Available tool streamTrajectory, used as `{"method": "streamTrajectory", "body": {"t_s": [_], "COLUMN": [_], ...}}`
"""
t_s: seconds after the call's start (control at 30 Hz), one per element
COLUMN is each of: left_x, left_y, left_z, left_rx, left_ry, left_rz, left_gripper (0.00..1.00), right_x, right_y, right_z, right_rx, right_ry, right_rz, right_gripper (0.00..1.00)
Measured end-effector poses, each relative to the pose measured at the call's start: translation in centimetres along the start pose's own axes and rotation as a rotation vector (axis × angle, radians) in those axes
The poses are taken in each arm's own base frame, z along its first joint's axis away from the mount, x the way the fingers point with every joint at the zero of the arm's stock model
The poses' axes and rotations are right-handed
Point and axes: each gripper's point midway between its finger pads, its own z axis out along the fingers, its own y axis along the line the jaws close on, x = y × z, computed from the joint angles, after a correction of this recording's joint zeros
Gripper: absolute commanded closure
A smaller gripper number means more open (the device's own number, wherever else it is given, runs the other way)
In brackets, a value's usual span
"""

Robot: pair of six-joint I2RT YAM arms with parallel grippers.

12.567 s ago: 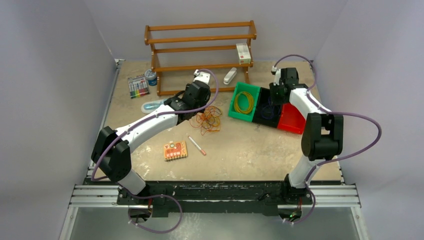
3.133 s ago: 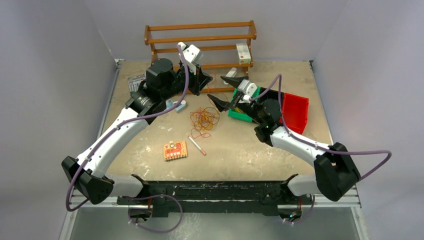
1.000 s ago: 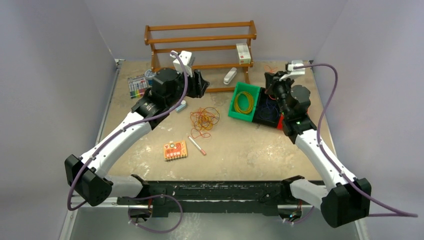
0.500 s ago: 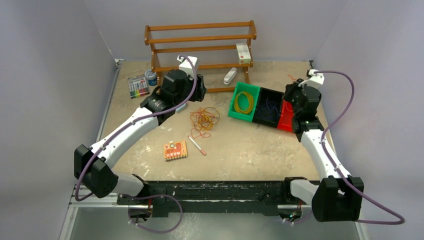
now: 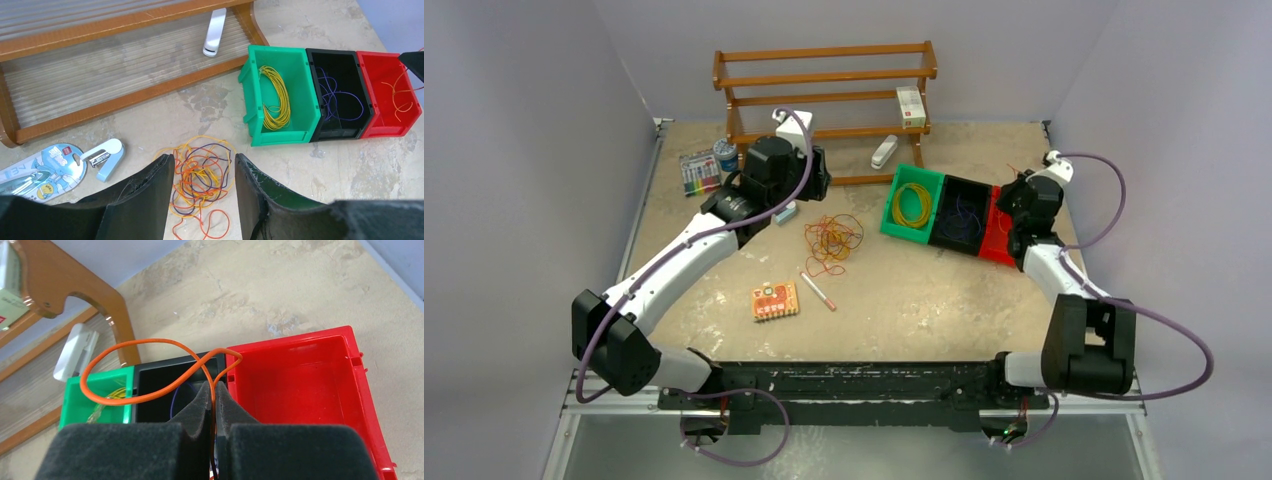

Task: Untangle the cables

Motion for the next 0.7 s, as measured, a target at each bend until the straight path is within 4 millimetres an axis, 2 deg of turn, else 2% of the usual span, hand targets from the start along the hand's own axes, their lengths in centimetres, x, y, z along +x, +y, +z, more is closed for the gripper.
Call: {"method": "streamTrajectory", "body": {"t_s": [0.23, 0.37, 0.5, 0.7], "left_x": [-0.1, -0.3, -0.2, -0.2], "left_y": [0.6, 1.3, 1.4, 1.4], "left_z": [0.0, 0.1, 0.1, 0.1], "left_rx": [-0.014, -0.028, -0.029, -0.029], "left_ry": [-0.003, -0.006, -0.004, -0.003], "left_rz": [0.001, -0.005, -0.006, -0.006], "left_gripper": [0.53, 0.53, 0.53, 0.53], "right_x": [1.8, 3.2, 4.3, 3.8], "right_y": [-1.4, -2.5, -3.5, -3.3], "right_z": [1.4, 2.2, 2.7, 2.3], "right_rx": [0.045, 0.08, 0.112, 0.113], "right_ry": [0.012, 0.034, 0.059, 0.041], "right_rz": [0.022, 0.029, 0.038, 0.081], "right_gripper": [0.99, 0.92, 0.75, 0.69]}}
